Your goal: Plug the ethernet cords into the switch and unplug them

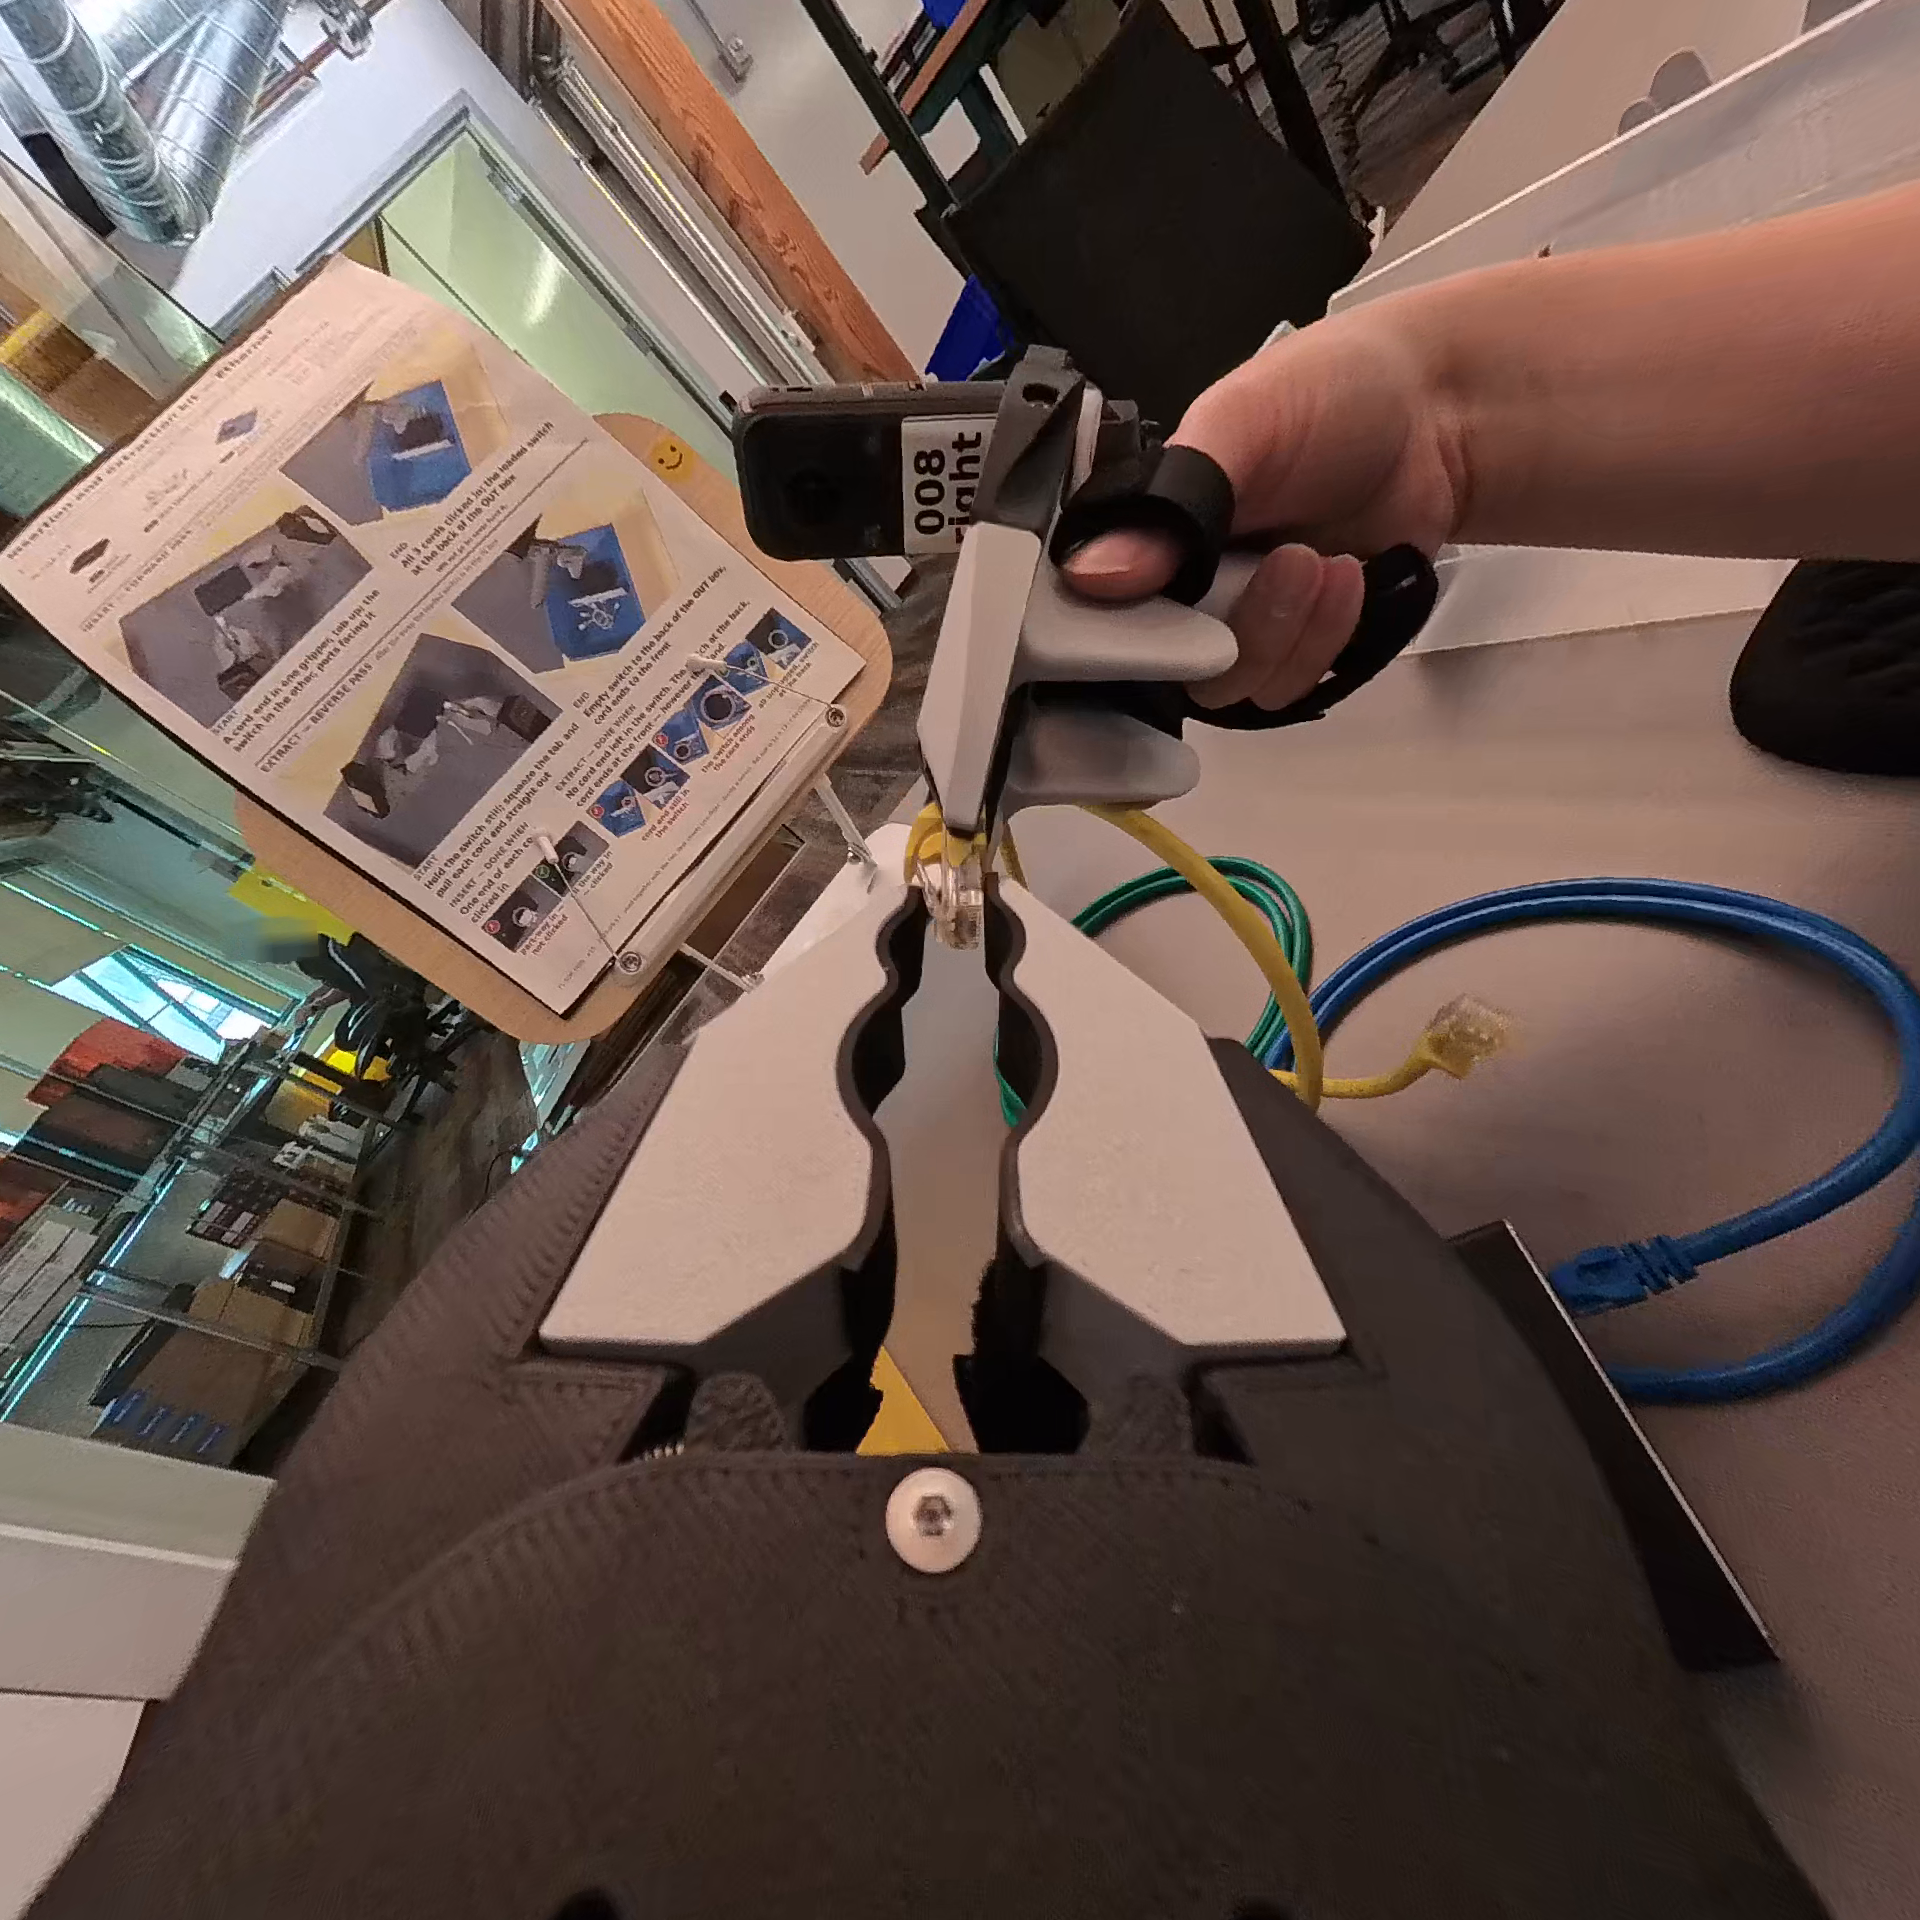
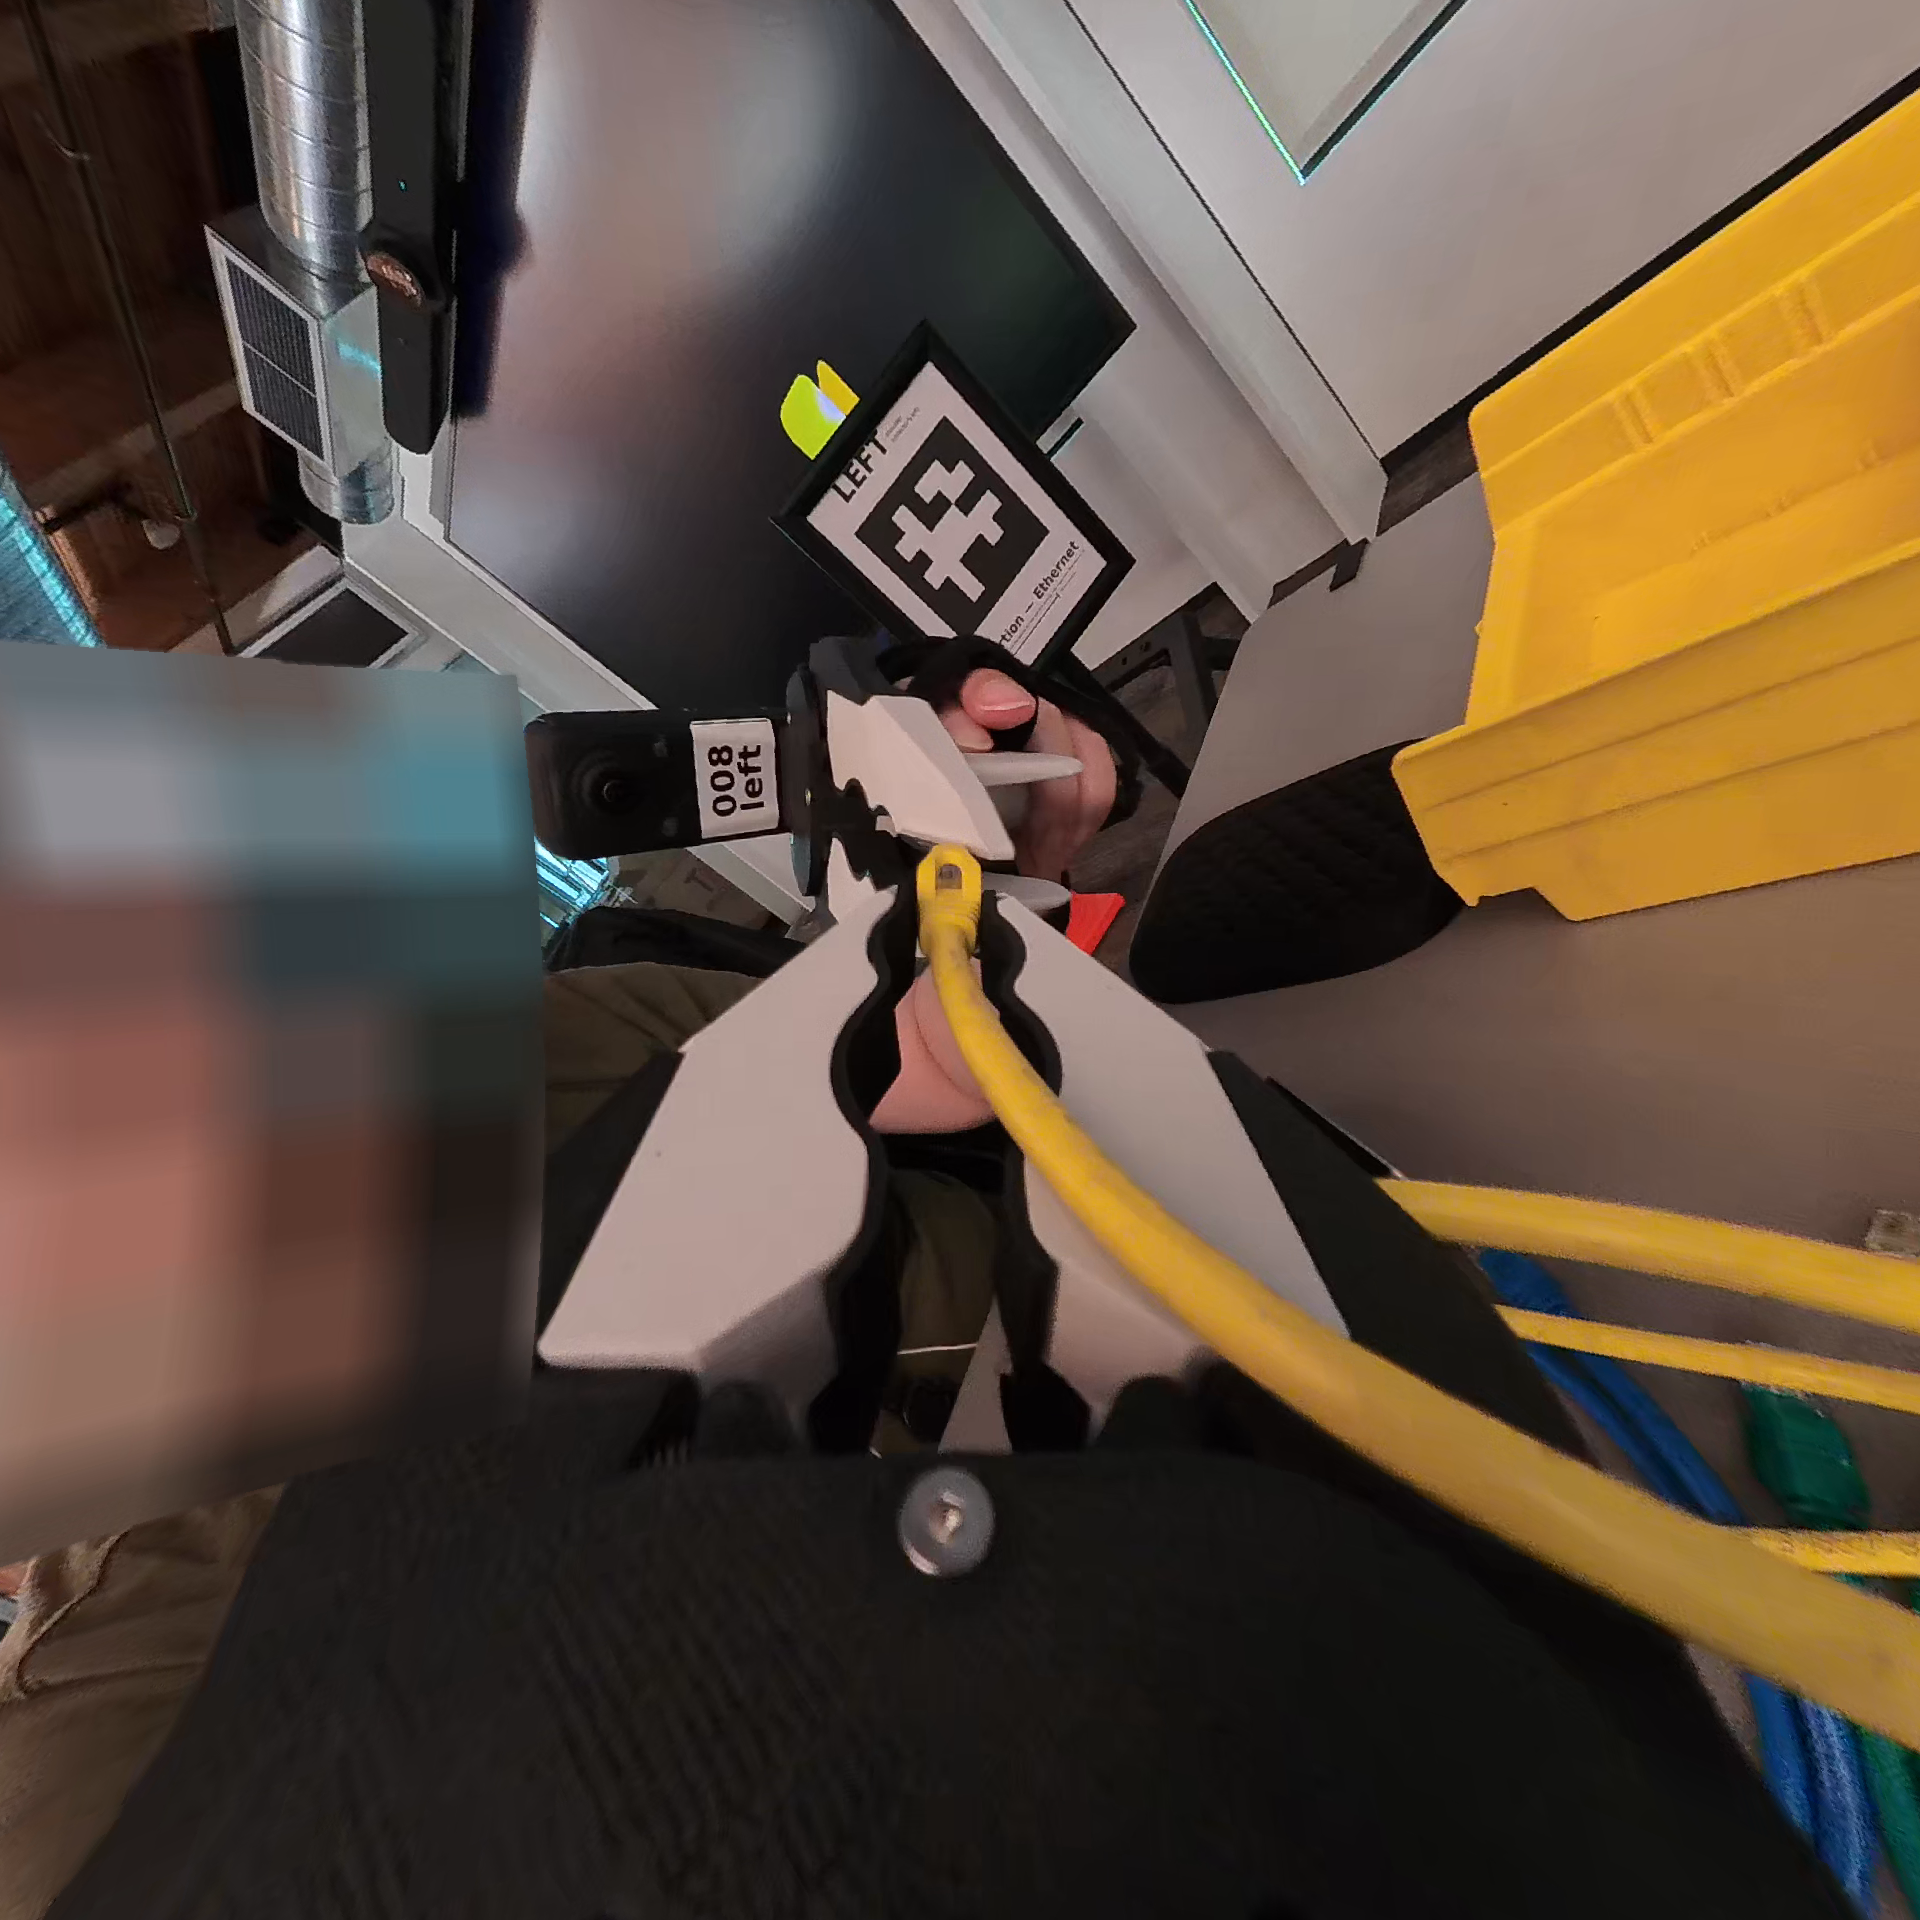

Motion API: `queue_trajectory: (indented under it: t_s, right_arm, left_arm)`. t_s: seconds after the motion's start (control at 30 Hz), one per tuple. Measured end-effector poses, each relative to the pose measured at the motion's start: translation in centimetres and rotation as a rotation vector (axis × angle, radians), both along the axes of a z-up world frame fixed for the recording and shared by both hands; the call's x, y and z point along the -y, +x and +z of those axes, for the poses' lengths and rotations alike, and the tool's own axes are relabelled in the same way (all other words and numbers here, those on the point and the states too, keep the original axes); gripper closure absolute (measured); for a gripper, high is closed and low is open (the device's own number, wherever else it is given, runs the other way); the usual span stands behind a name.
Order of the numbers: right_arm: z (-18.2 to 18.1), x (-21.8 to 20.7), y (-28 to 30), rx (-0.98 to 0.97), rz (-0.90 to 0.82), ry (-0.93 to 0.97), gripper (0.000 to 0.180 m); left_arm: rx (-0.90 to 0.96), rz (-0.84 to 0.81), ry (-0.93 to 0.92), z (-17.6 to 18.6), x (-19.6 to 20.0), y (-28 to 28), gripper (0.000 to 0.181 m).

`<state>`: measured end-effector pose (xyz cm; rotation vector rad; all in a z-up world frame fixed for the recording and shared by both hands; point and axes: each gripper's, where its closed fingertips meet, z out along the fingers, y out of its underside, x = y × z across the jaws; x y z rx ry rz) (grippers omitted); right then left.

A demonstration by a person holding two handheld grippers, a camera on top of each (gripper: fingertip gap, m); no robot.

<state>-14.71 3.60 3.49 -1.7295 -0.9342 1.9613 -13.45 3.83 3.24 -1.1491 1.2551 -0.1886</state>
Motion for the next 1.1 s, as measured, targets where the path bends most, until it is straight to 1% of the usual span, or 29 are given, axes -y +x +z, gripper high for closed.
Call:
queue_trajectory:
  t_s: [0.03,0.27,0.37,0.43,0.5,0.6,0.67,0.73,0.83,0.9,0.97,1.1]
  right_arm:
    - [-0.1,0.0,0.0,0.004,-0.002,0.004,0.169]
    - [0.0,-0.5,0.6,-0.012,-0.028,0.026,0.169]
    - [0.5,-1.1,1.1,-0.041,-0.065,0.07,0.169]
    - [1.4,-1.5,1.5,-0.086,-0.108,0.142,0.169]
    - [2.8,-1.8,2.1,-0.153,-0.17,0.251,0.169]
    - [5.1,-2.3,3.3,-0.258,-0.303,0.461,0.169]
    - [6.2,-2.8,4.0,-0.281,-0.42,0.62,0.169]
    - [7.5,-2.7,4.8,-0.31,-0.551,0.816,0.169]
    - [9.4,-2.2,6.0,-0.333,-0.747,1.073,0.169]
    - [10.6,-1.4,6.6,-0.364,-0.818,1.171,0.169]
    - [11.2,-1.0,6.9,-0.353,-0.864,1.233,0.169]
    - [11.4,-0.8,6.7,-0.289,-0.883,1.299,0.169]
  left_arm:
    - [-0.002,0.004,0.0,-0.1,-0.1,0.0,0.17]
    - [0.004,0.051,0.017,0.0,-0.7,-0.6,0.164]
    - [0.039,0.082,0.006,0.2,-1.1,-1.4,0.149]
    - [0.074,0.095,-0.044,-0.1,-1.1,-2.2,0.139]
    - [0.107,0.109,-0.113,-1.0,-0.9,-3.3,0.132]
    - [0.13,0.122,-0.227,-3.5,0.0,-4.8,0.123]
    - [0.14,0.122,-0.327,-5.6,0.9,-5.6,0.113]
    - [0.141,0.122,-0.435,-7.8,1.9,-6.4,0.101]
    - [0.16,0.1,-0.57,-9.8,3.6,-7.1,0.096]
    - [0.154,0.104,-0.598,-10.8,4.4,-7.4,0.097]
    - [0.101,0.137,-0.602,-12.1,4.8,-7.4,0.097]
    - [-0.017,0.149,-0.651,-14.9,5.9,-6.2,0.098]
